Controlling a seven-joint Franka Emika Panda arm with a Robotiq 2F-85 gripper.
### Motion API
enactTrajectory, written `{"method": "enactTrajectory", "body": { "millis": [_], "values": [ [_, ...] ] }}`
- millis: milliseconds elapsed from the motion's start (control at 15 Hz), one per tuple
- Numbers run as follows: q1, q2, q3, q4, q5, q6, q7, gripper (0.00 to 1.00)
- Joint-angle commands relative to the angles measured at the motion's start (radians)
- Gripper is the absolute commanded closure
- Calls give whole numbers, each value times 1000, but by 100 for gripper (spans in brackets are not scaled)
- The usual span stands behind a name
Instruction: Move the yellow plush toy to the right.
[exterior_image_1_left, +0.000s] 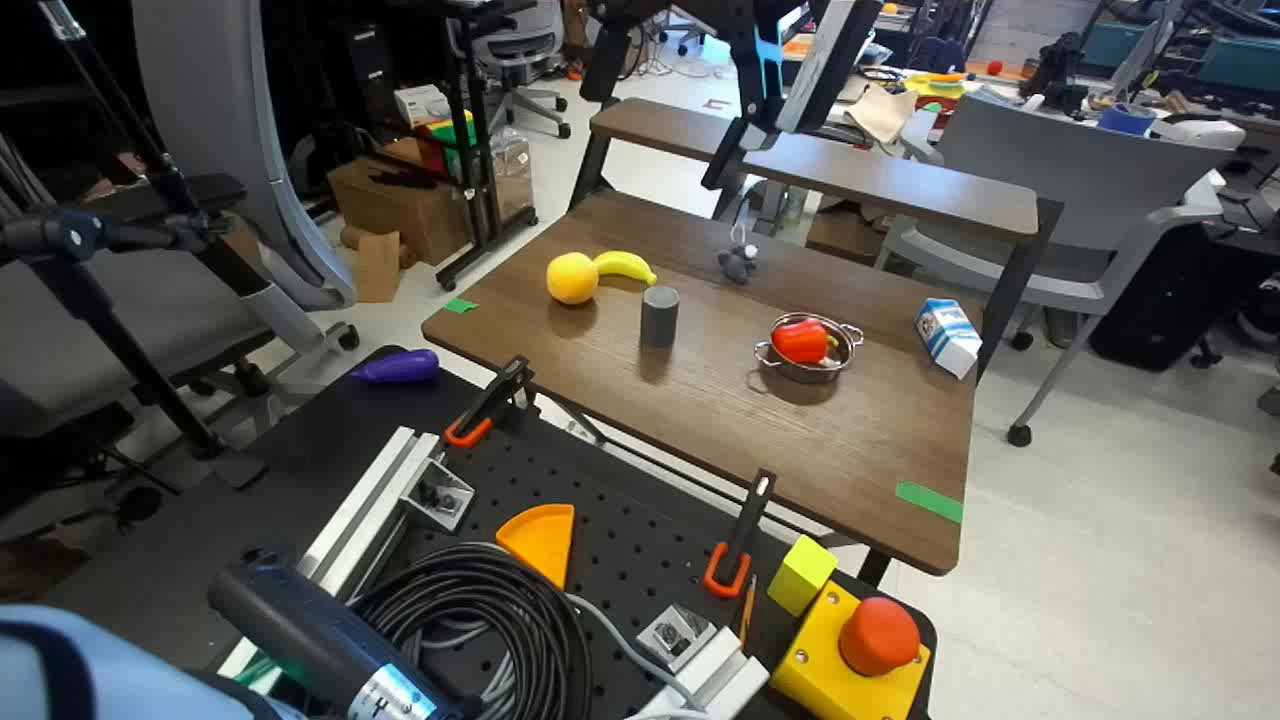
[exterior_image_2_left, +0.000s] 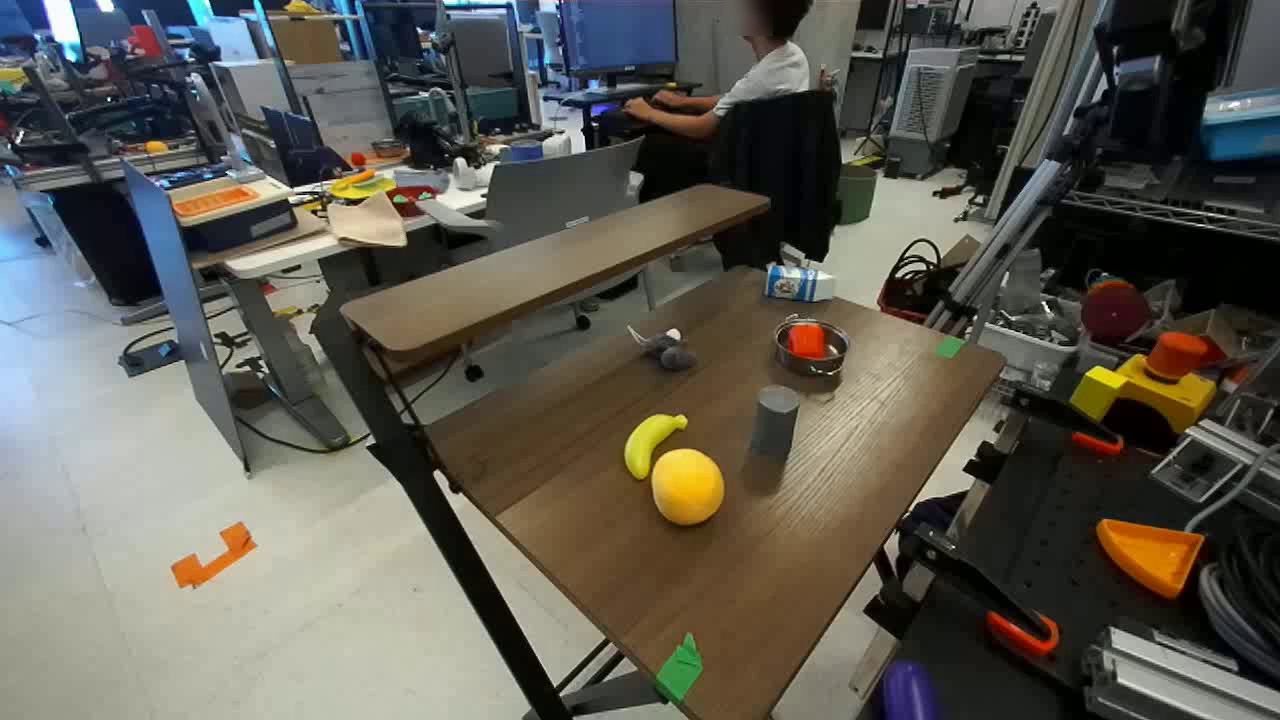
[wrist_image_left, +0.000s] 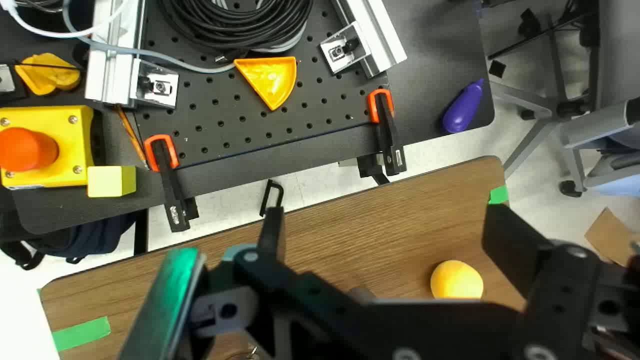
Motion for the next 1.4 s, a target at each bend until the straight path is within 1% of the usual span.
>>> {"method": "enactTrajectory", "body": {
  "millis": [0, 133, 533, 667, 800, 933, 1133, 1333],
  "values": [
    [-29, 2, 27, 2, 9, -5, -9, 0],
    [-24, 6, 36, 1, 7, 2, -6, 0],
    [-4, 23, 93, -4, -1, 24, 6, 0],
    [10, 47, 116, -10, 11, 73, -4, 0],
    [32, 98, 147, -17, 18, 162, -11, 0],
    [58, 170, 173, -18, 29, 254, -26, 0],
    [93, 296, 215, -8, 20, 358, -26, 0],
    [110, 400, 245, -2, 7, 456, -30, 0]
  ]
}}
